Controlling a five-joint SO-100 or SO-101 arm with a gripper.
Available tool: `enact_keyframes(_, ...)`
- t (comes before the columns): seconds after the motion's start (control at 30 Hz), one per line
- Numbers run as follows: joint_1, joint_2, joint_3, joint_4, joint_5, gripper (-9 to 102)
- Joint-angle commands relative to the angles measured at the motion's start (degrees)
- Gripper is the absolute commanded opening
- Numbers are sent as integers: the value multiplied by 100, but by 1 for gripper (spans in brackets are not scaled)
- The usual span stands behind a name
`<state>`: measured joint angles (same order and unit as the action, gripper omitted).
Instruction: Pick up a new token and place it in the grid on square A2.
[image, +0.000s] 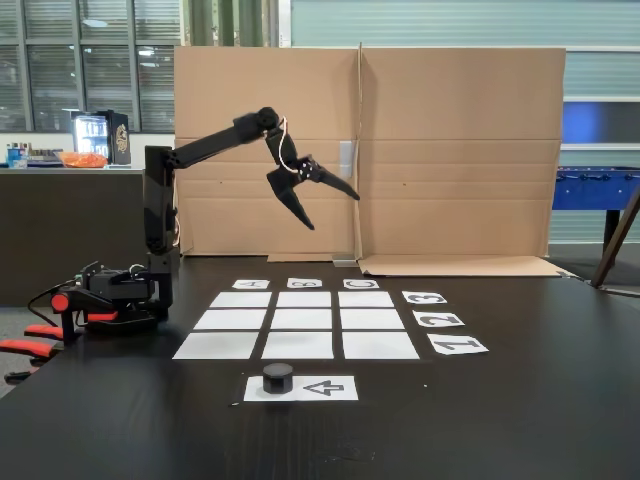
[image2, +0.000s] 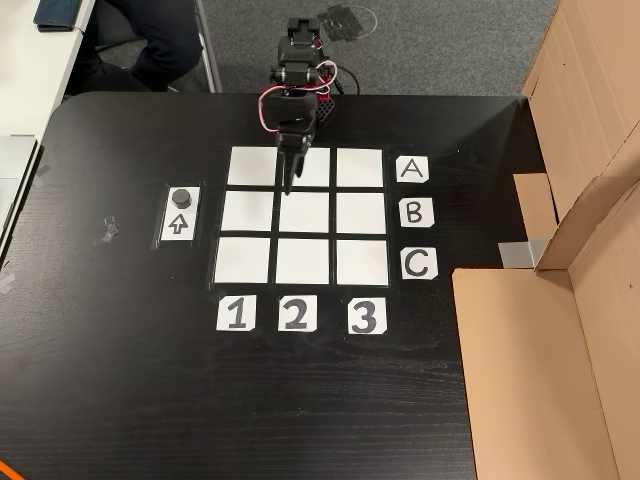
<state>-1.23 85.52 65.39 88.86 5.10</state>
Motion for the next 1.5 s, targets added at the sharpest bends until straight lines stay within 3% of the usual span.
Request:
enact_keyframes(0.0,343,-26,-264,26,-123,45)
enact_keyframes(0.5,1679,-949,-422,44,-527,45)
enact_keyframes(1.47,3270,-2575,-773,220,-782,45)
